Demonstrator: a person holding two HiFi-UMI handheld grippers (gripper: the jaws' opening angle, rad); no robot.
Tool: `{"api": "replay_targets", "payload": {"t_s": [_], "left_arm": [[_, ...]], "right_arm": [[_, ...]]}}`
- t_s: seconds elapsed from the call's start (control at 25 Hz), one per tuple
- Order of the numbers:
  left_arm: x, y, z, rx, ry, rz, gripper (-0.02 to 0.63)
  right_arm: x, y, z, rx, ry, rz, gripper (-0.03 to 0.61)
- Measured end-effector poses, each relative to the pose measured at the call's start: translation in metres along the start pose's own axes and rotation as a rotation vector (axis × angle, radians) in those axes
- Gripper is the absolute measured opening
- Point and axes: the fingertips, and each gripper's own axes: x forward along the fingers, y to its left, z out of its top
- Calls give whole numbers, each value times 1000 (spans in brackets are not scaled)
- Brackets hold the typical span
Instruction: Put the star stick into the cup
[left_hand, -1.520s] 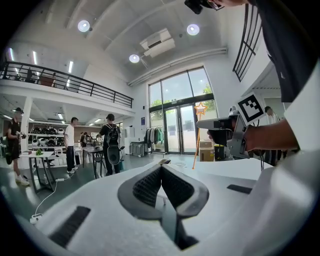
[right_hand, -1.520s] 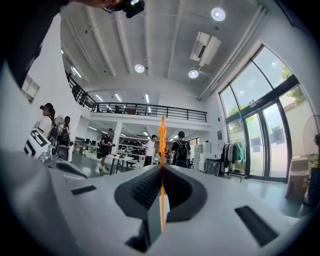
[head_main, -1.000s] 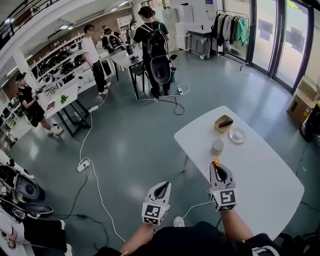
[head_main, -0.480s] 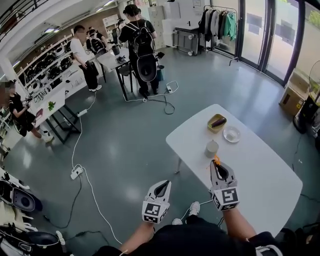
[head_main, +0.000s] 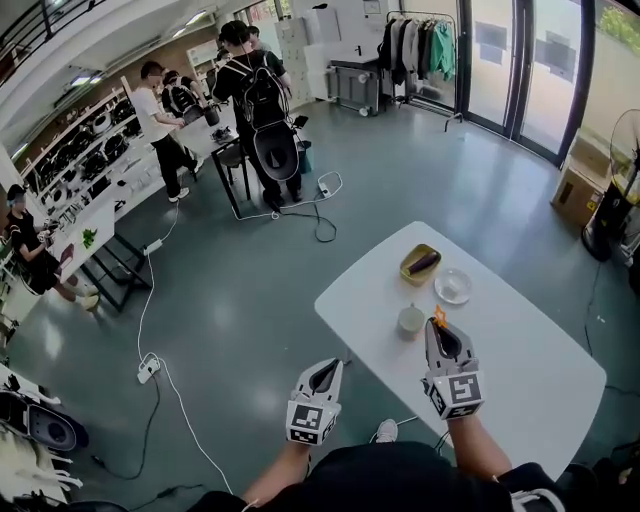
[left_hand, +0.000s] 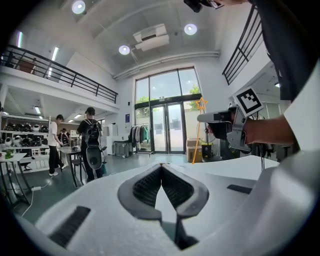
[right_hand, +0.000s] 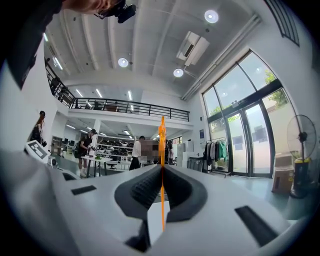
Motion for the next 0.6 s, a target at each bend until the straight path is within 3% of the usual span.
{"api": "replay_targets", "payload": {"t_s": [0.6], "left_arm": [[80, 0, 11, 16, 4, -5, 9]], "right_arm": [[27, -66, -22, 32, -4, -15, 12]]}}
